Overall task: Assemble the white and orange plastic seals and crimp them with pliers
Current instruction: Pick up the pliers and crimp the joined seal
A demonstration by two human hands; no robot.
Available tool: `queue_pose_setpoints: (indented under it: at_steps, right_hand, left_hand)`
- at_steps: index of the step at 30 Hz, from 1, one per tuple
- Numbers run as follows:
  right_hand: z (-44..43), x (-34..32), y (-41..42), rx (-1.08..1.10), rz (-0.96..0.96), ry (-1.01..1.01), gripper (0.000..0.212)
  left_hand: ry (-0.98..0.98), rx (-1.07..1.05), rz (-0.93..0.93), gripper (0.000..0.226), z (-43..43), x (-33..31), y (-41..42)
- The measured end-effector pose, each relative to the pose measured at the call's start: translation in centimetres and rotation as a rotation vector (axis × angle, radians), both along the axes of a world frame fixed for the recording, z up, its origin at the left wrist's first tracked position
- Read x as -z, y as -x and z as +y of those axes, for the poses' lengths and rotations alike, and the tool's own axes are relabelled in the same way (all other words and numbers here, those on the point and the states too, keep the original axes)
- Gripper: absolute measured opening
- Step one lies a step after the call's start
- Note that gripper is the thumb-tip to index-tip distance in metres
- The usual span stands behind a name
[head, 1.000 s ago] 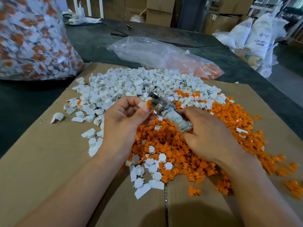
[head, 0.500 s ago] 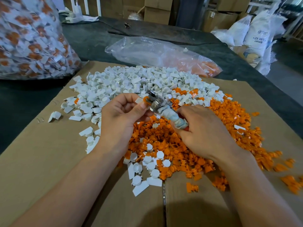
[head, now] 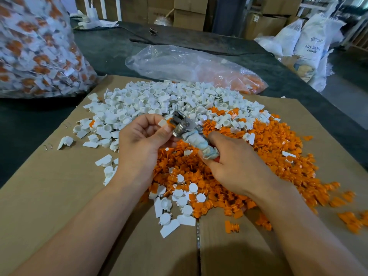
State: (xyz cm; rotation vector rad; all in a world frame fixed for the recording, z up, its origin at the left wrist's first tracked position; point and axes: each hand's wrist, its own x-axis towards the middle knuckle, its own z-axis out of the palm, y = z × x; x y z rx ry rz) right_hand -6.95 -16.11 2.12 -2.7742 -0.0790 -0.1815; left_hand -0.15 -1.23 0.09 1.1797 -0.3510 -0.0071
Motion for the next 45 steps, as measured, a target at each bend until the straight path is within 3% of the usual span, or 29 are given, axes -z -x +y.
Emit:
queue_pose_setpoints:
  at_steps: [18,31,36,41,45]
  right_hand:
    - [0.4,-0.2,-0.1,0.015,0.062,0.052,0.021]
    - [0.2,0.3,0.0,0.050,-0.024,0.043,0.029]
    - [-0.6,0.4,-0.2,0.161,-0.132,-0.065,0.032]
    - [-1.9,0.4,-0.4,0.293,-0.171,-0.088,0.034]
    - [-2.3,0.6,-0.6,0.337,-0.162,-0.069,0.034]
  left_hand:
    - [-0.053,-0.013,0.011,0.020,0.3,0.1,0.0]
    - [-0.011,0.000,0.127,0.017,0.2,-0.4,0.2]
    - [0.219,-0.017,0.303,0.007,0.6,-0.9,-0.1]
    - [0.442,-0.112,0.471,0.022,1.2,-1.0,-0.7]
    - [0.590,-0.240,0.517,0.020,1.7,-1.0,-1.0]
